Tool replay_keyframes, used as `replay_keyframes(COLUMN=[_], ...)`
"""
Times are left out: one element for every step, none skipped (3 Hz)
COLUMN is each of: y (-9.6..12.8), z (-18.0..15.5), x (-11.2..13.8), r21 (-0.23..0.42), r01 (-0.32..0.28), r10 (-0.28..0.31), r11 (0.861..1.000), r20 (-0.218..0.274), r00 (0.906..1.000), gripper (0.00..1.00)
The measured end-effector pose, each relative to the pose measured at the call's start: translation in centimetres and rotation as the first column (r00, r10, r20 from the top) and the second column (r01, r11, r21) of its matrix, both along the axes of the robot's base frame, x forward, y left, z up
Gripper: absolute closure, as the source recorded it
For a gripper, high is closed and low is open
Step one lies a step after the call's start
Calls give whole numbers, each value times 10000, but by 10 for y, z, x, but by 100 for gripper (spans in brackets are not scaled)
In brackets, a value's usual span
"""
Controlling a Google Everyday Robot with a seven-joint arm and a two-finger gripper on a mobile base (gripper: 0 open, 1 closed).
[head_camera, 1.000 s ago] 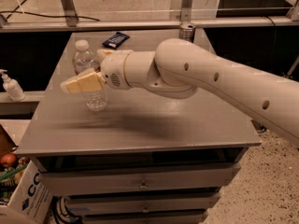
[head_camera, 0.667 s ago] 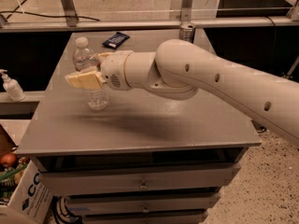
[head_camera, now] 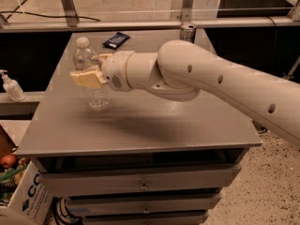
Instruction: Move water bottle near redbull can
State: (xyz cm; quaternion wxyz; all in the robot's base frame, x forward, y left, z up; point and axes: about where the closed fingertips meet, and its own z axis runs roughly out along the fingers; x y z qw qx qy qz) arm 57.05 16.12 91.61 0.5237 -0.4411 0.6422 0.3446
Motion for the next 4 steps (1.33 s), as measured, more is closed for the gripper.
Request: replay_keyframes(y=[2, -5, -28, -62], z=[1, 8, 21, 38], x=[-1, -3, -4, -1], r21=[-3, -131, -418, -717], r01=[-32, 60, 428, 1102], r10=[32, -58, -415, -1053], r11=[10000, 9999, 9982, 9913], r20=[16, 146, 319, 693], r00=[10000, 9999, 9986, 9920], gripper=[100, 100, 100, 100])
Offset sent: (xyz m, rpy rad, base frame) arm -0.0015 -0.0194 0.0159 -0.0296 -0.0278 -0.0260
